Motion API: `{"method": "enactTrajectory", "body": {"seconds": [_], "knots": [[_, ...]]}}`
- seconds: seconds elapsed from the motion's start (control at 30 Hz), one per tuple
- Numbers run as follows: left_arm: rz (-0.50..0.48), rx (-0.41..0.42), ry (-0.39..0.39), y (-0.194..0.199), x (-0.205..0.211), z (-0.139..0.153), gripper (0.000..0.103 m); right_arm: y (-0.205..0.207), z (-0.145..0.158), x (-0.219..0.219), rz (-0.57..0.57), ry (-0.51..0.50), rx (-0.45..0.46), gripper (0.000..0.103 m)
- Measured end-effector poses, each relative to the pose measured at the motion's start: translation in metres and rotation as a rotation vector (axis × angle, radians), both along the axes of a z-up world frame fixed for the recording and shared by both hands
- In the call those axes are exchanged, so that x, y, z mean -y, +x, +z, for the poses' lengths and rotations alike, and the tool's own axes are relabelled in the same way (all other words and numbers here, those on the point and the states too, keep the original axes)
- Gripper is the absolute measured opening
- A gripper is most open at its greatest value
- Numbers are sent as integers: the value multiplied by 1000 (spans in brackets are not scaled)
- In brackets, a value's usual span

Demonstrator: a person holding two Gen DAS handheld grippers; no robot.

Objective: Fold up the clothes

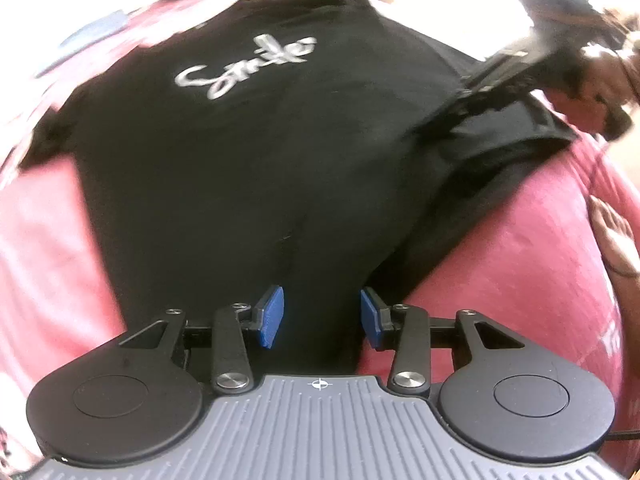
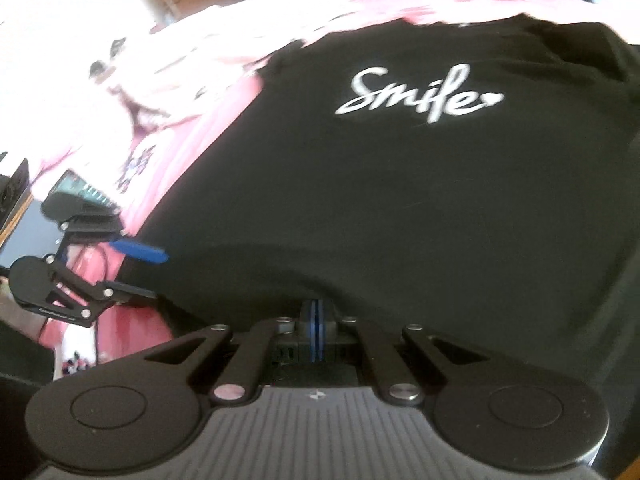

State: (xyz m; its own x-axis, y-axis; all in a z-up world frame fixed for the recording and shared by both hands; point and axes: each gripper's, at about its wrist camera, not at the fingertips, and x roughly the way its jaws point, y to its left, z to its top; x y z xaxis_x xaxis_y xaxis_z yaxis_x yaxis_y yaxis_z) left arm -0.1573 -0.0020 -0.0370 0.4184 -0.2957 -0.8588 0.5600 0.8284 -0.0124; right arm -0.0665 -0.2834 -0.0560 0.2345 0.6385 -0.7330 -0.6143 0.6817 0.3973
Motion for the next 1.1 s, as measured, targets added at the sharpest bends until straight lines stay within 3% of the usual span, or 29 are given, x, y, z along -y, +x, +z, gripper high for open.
{"method": "enactTrajectory", "body": {"seconds": [0.1, 0.2, 0.43, 0.6, 0.7, 0.77, 0.9, 1.1], "knots": [[83, -29, -30, 7, -14, 0, 41, -2, 10, 4, -3, 11, 34, 3], [125, -13, -4, 9, -22, -2, 41, -13, 23, 1, 64, 47, 48, 3], [240, 3, 27, 20, -42, -4, 41, -62, 34, -43, 379, -5, 142, 3], [298, 31, 33, 20, -53, 6, 41, -80, 23, -66, 468, -32, 164, 4], [216, 62, -16, 4, -49, 25, 41, -83, 18, -75, 483, -55, 211, 4], [87, 55, -46, -13, -37, 33, 40, -87, 17, -80, 500, -68, 250, 4], [-128, 43, -25, -41, -6, 28, 36, -95, 16, -92, 539, -95, 322, 18], [-157, 22, -37, -42, 6, 11, 34, -101, 13, -101, 576, -141, 385, 18]]}}
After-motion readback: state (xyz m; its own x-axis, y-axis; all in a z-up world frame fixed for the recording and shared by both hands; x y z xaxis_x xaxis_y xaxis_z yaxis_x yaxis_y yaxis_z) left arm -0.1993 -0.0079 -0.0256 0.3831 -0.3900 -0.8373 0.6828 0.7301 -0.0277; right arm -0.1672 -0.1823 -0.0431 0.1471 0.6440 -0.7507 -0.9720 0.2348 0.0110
